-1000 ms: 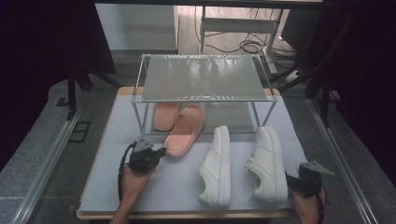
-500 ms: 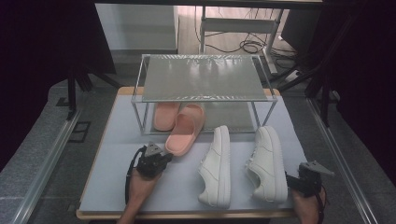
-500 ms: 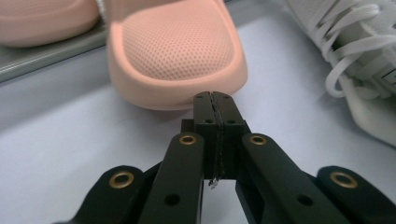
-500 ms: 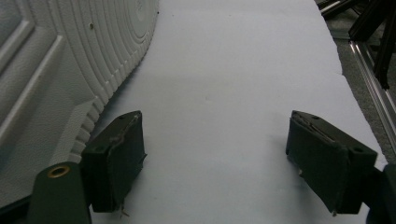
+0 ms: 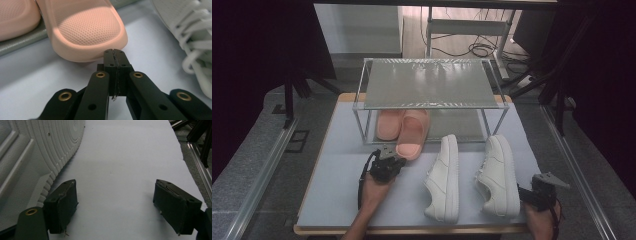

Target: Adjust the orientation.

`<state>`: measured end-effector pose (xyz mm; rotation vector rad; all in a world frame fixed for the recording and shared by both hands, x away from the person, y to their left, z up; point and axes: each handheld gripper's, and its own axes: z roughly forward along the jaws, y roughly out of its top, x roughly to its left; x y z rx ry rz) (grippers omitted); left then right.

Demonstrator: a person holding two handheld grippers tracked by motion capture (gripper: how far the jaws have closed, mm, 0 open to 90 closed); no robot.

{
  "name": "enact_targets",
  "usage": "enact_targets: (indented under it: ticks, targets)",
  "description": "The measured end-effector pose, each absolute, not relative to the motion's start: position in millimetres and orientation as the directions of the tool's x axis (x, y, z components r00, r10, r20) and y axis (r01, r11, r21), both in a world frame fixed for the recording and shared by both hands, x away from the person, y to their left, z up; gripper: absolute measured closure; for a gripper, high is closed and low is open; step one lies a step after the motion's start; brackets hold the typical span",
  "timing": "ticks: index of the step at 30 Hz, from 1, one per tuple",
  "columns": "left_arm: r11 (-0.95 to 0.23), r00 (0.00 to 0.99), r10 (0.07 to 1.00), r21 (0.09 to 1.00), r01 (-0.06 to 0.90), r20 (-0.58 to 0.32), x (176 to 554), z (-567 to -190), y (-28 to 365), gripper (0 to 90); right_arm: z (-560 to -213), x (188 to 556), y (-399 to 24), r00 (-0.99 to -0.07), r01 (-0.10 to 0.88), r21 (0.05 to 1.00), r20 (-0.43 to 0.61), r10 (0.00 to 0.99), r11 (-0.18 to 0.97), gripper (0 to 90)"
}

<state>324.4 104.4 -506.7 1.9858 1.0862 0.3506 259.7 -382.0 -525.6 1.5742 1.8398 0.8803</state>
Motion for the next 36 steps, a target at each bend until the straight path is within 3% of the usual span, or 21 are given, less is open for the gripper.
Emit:
enact_targets:
  ticks: [36]
  targets:
    - [-0.265,0.523,0.844,0.756,0.598,-0.117,397.0,-512.3,84.8,89.5,-525.6,259.7,-382.3,-0.159,0.622,0.777,0.002,0.987,0.098,19.6]
